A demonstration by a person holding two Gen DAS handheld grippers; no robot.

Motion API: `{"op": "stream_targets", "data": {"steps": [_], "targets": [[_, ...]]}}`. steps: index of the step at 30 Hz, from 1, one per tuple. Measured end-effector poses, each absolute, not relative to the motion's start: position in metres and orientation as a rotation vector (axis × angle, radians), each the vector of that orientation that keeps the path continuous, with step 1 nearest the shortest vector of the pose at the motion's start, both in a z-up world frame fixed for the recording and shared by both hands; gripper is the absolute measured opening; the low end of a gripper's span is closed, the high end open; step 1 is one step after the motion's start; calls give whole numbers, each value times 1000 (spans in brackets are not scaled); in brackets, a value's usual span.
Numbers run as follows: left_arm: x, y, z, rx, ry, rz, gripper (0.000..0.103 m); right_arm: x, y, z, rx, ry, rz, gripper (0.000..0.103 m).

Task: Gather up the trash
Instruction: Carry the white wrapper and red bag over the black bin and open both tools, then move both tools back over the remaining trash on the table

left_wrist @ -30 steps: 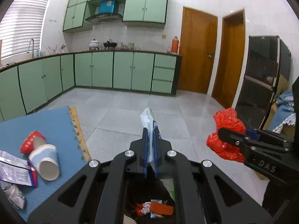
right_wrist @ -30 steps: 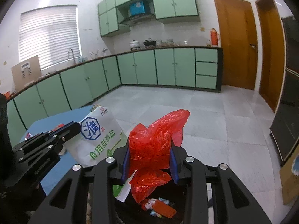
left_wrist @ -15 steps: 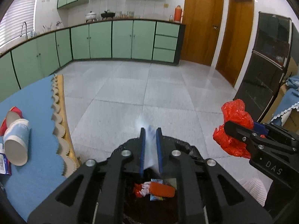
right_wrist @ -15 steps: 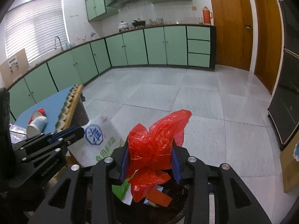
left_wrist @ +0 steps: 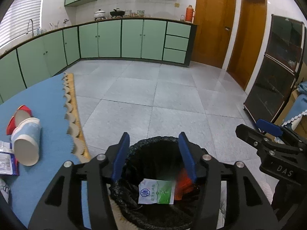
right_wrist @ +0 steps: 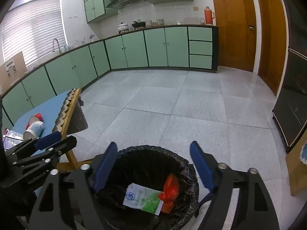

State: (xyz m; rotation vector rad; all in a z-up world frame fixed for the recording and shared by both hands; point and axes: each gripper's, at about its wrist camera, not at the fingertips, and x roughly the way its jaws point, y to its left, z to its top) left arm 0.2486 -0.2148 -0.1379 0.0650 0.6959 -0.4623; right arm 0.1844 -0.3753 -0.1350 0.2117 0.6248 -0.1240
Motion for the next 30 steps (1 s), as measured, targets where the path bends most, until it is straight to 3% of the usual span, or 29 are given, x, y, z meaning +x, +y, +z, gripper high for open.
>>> {"op": "stream_targets", "data": {"steps": [9,20,30], "targets": [[221,-166,-104,50,601,-394,70,175,-338,-103,183,558,-67,95],[184,-55,-78,58,479,-156,72,188,-254,-91,146,517,58,97],[185,37,-82,9,505,56,73,215,-177,-100,78,535,163,97]]}}
